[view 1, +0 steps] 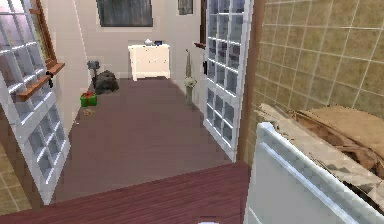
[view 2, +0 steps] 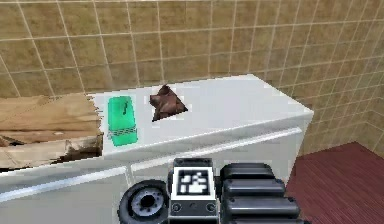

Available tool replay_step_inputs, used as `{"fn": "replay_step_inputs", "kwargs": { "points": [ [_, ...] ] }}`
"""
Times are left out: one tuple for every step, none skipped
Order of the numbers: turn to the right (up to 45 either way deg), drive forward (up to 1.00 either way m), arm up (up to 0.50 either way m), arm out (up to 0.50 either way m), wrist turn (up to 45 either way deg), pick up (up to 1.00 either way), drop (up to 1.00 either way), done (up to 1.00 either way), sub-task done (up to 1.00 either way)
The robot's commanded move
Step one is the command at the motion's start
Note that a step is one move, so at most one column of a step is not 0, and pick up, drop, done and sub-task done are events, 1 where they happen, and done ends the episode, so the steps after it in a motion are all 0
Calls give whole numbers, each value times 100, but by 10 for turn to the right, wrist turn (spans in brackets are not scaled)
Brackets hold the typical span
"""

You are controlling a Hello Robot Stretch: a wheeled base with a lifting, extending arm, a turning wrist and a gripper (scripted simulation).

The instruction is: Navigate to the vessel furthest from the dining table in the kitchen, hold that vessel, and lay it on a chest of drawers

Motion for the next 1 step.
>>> {"fn": "replay_step_inputs", "kwargs": {
  "points": [
    [0,0,0,48,0,0,0,0,0]
  ]
}}
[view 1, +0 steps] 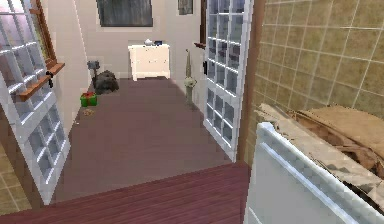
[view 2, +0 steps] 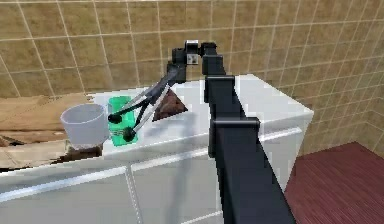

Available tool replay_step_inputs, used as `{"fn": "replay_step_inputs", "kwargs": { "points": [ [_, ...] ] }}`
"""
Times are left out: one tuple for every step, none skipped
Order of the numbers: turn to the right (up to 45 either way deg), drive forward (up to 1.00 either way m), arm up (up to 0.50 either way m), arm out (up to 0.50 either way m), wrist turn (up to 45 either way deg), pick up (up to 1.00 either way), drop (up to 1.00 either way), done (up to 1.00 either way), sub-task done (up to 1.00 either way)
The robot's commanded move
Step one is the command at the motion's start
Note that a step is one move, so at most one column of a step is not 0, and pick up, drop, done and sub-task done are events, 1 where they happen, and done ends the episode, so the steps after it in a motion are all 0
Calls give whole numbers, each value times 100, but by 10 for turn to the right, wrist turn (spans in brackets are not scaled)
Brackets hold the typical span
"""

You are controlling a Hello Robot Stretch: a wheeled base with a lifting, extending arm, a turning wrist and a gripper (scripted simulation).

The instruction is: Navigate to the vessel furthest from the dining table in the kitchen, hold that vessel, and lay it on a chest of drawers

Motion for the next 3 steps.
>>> {"fn": "replay_step_inputs", "kwargs": {
  "points": [
    [0,0,0,0,450,0,0,0,0],
    [0,0,0,0,180,0,0,0,0],
    [0,0,-12,0,0,0,0,0,0]
  ]
}}
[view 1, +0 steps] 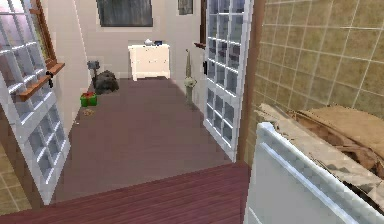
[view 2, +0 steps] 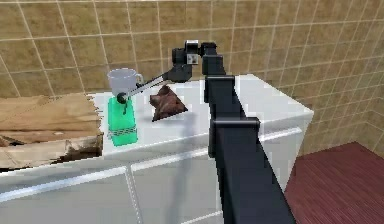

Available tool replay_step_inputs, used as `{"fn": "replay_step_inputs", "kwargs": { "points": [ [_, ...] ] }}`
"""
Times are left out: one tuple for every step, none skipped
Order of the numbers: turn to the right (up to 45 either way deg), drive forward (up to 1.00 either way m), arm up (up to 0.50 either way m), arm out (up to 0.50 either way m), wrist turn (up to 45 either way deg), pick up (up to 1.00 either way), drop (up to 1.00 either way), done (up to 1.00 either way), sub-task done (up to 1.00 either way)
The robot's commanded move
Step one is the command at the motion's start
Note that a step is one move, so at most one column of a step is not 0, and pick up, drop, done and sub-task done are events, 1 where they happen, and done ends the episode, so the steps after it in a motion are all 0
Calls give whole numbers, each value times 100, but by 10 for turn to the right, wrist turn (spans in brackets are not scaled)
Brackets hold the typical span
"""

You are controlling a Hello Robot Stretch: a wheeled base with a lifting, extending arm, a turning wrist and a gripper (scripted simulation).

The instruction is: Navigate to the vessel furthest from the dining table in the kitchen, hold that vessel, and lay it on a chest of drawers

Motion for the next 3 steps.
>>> {"fn": "replay_step_inputs", "kwargs": {
  "points": [
    [0,0,0,0,0,0,100,0,0],
    [0,0,0,-10,0,0,0,0,0],
    [0,0,0,0,0,0,0,100,0]
  ]
}}
